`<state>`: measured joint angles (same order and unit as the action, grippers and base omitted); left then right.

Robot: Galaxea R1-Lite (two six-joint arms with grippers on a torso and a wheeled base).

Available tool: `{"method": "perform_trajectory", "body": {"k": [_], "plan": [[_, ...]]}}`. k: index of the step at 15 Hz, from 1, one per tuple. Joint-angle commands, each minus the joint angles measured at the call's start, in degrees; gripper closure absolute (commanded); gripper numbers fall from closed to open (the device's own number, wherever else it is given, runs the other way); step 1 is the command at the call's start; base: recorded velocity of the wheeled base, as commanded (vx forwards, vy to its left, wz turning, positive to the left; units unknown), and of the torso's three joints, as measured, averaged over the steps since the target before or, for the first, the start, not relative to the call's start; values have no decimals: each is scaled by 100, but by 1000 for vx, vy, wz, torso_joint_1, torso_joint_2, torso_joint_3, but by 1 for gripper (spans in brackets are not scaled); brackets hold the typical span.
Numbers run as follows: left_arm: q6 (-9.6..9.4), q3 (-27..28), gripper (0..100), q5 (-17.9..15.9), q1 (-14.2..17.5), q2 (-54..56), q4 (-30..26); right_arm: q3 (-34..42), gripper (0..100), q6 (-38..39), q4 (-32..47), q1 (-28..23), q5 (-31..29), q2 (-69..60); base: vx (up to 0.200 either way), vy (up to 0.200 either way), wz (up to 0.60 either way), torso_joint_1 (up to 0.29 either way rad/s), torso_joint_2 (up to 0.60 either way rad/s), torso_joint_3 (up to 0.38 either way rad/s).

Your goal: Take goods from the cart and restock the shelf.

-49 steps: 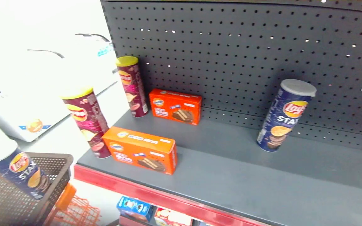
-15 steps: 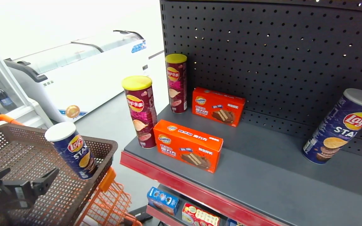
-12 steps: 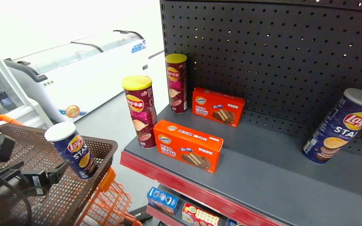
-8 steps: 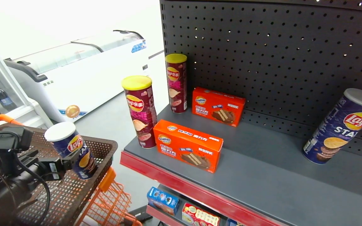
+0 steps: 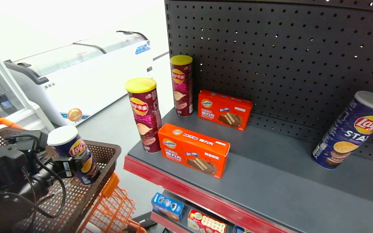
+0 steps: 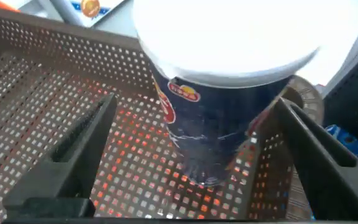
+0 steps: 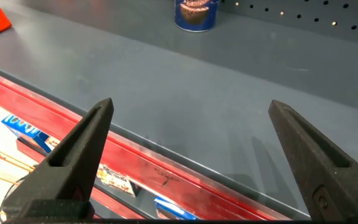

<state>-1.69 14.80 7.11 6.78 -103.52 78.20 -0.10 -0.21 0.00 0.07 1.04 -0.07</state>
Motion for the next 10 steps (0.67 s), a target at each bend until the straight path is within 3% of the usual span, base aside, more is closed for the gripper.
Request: {"method": "perform_trajectory", "body": {"k": [1, 6, 10], "plan": [[2, 208, 0, 1, 60, -335, 11, 1, 0, -6, 0, 1, 2, 7, 0, 0, 0, 0, 0, 0], [29, 946, 0, -34, 122, -924, -33, 1, 0, 3, 0, 1, 11, 7, 0, 0, 0, 0, 0, 0], [20, 1289, 0, -60, -45, -1232, -60, 1, 0, -6, 0, 1, 11, 7, 0, 0, 0, 0, 0, 0]]}}
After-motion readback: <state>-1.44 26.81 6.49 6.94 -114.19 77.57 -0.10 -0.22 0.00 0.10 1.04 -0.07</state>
